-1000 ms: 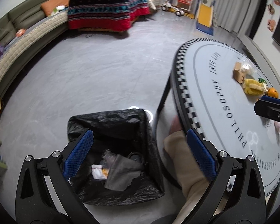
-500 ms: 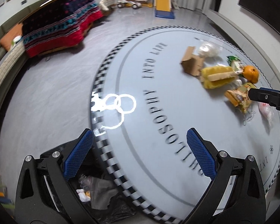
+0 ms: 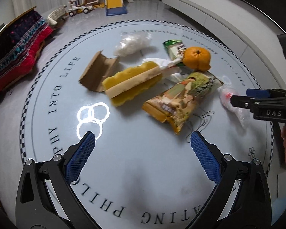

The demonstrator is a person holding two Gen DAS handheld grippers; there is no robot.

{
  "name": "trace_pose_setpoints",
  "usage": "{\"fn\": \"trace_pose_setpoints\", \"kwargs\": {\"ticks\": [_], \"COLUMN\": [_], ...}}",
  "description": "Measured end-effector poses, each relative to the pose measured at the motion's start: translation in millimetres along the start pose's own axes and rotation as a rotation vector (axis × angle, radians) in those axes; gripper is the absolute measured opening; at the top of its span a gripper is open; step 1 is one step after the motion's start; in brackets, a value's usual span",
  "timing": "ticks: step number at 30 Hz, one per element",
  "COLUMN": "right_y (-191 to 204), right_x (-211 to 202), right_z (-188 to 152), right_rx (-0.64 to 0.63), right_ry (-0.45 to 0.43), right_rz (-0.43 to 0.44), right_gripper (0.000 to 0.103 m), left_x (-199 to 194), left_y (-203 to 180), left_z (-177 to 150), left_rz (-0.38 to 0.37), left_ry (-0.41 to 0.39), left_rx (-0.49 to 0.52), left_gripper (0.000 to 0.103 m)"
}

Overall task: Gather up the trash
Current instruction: 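Grasp the crumpled clear plastic bag with the right tool while the left tool grasps the green rice snack packet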

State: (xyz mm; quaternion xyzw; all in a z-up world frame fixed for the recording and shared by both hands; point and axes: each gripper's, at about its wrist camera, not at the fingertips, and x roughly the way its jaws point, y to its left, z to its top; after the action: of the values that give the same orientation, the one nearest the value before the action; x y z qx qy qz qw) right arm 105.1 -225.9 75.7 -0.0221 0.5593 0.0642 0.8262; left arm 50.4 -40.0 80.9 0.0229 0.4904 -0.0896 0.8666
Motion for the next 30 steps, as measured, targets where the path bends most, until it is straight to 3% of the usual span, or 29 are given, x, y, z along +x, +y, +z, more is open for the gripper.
{"fn": "trace_pose_setpoints", "kwargs": {"ticks": [6,11,19,24,28,30], "right_y": [-21.9,-38.2,-63.6,-65.8,-62.4,-60.5], "right_x": [26.8,35.4,29.8,27.2,28.1,27.6], "right_z": [-4.1,-5.4,-10.5,-12.9,-11.8,-13.2], "right_rx": [0.017,0.034,0.059,0.063,0.067,0.066], "right_ry": [0.052,0.056,0.039,0.031,0.023,0.022], "right_rz": [0.014,0.046,0.097,0.091,0.083,0.082], "right_gripper": [0.071,0.041,0.039,0.039,0.039,0.039], "left_x": [28.8,54.1,96.0,107.8,105.6,101.2], "left_y": [-35.7,-46.5,-70.9,-73.4,-74.9,-77.7], "left_z": [19.6,30.2,50.4,57.3,55.4,51.0], "left_rz": [-0.027,0.01,0.006,-0.02,-0.041,-0.017], "left_ry": [0.036,0.065,0.123,0.124,0.091,0.076], "left_rx": [0.09,0.145,0.244,0.236,0.219,0.231], "left_gripper": [0.097,0.097,0.097,0.097,0.08,0.071]}}
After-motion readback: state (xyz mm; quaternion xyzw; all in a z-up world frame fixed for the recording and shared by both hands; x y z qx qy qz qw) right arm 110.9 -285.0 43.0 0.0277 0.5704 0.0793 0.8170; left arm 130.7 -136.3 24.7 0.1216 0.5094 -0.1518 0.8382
